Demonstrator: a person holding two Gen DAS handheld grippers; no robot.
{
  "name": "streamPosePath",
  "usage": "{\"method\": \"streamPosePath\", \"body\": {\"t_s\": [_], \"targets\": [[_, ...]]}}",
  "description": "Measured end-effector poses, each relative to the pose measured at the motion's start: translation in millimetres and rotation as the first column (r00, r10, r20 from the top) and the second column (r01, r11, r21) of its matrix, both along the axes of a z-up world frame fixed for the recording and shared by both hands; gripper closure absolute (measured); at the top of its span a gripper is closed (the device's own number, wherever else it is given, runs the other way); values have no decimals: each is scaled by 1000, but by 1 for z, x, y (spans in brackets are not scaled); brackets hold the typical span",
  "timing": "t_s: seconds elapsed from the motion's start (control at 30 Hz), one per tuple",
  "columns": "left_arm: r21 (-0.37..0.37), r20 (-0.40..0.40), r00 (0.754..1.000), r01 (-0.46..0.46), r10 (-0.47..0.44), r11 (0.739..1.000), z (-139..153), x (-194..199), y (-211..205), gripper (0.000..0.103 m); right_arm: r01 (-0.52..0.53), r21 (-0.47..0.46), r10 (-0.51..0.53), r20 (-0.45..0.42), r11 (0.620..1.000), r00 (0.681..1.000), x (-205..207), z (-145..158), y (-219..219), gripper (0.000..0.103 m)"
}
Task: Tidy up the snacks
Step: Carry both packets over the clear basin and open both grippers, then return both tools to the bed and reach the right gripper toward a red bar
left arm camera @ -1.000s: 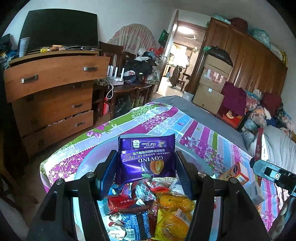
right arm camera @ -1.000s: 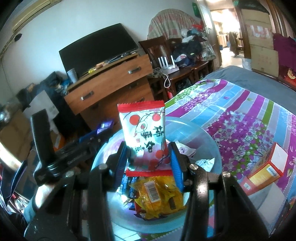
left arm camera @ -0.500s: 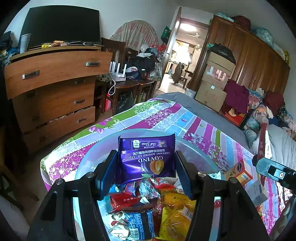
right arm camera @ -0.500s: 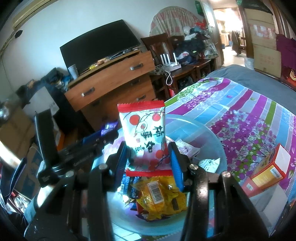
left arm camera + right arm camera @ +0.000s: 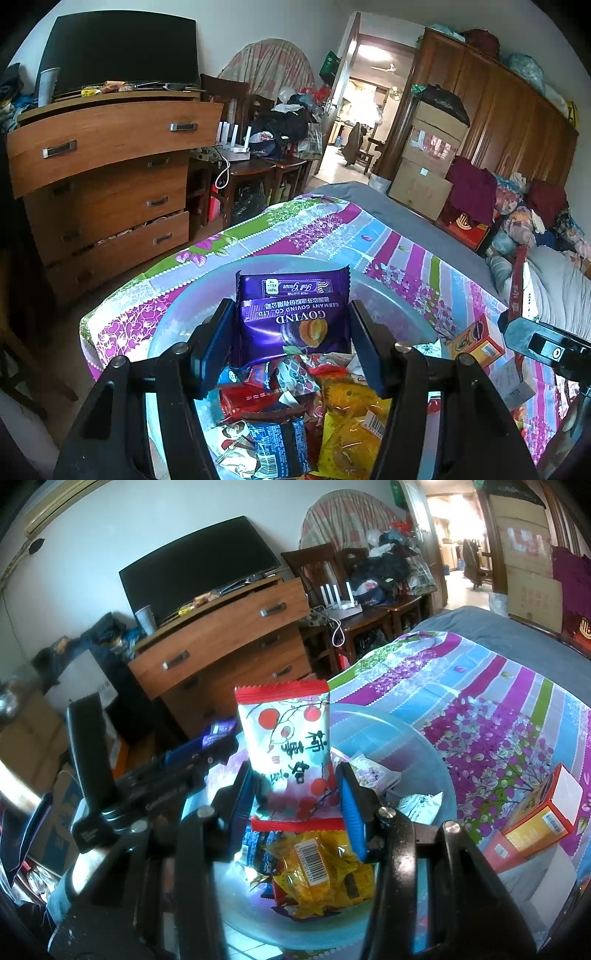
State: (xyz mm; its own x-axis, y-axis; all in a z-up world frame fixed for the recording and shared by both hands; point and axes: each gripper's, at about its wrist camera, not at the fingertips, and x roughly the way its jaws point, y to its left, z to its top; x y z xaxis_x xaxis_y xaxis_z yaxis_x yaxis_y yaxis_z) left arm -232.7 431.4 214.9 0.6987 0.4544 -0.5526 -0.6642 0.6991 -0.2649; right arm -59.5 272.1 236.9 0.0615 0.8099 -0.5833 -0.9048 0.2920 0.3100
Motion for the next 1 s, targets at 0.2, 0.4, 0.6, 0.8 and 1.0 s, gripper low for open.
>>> {"method": "streamPosePath", "body": {"t_s": [0.2, 0.4, 0.6, 0.8, 1.0], "targets": [[-1, -3, 1000, 3, -3, 1000, -1, 2, 1, 40, -2, -3, 2, -3, 1000, 1000, 1, -3, 1, 57], [-1, -11, 1000, 5, -5, 1000, -3, 6, 3, 39, -2, -4, 2, -4, 1000, 1000, 2, -4, 2, 56], [-18, -40, 999, 8, -9, 1000, -12, 17, 7, 28, -13, -20, 13, -4, 1000, 1000, -1, -12, 5, 35], [-25, -39, 999, -20, 19, 999, -17, 16, 7, 18, -6, -20, 6, 10, 1000, 1000, -2, -10, 1, 18], [-28, -19, 999, -38, 38, 999, -13, 10, 3, 17, 9, 15, -9, 43, 1000, 999, -8, 0, -24, 18]]}}
